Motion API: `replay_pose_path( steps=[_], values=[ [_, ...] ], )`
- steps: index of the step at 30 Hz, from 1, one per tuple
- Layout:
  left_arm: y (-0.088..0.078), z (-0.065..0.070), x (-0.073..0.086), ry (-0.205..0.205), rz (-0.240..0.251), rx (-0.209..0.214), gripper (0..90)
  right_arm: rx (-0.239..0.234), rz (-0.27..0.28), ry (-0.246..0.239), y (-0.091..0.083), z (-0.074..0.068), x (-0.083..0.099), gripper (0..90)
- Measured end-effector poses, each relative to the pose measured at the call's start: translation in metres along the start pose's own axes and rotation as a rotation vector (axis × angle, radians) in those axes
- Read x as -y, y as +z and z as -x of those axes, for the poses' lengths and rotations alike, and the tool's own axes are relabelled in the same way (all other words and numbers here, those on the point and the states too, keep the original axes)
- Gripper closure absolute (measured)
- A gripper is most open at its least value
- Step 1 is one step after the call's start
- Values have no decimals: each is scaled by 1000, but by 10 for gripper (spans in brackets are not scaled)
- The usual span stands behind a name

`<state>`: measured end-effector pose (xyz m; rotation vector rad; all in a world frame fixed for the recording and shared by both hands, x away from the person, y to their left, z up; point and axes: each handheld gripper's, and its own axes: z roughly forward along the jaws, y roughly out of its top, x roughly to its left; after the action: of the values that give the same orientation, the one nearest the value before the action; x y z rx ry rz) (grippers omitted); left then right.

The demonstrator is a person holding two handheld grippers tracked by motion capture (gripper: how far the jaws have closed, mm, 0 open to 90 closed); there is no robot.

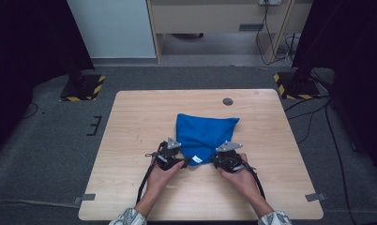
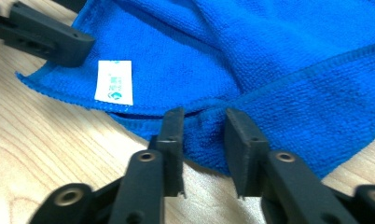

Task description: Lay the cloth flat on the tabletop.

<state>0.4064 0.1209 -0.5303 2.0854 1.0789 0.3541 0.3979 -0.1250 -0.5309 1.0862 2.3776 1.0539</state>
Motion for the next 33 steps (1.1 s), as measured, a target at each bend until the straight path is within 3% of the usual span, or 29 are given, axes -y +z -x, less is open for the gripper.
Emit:
replay_pose_path(
  steps=[3,10,13,18,24,33],
  values=[
    [0,2,0,30,3,-38,483,2,-1,-2,0,1,0,757],
    [1,1,2,45,29,-19,756,-1,4,-13,0,0,0,844],
    [2,1,1,45,33,-8,827,-6,10,-12,0,1,0,854],
    [-7,-1,-1,28,70,2,859,-19,34,6,-9,6,-3,856],
    [-11,-3,0,27,63,-2,868,-31,40,41,-21,20,-3,856],
    [-8,-3,0,27,54,7,867,10,33,82,-28,46,4,859]
  ],
)
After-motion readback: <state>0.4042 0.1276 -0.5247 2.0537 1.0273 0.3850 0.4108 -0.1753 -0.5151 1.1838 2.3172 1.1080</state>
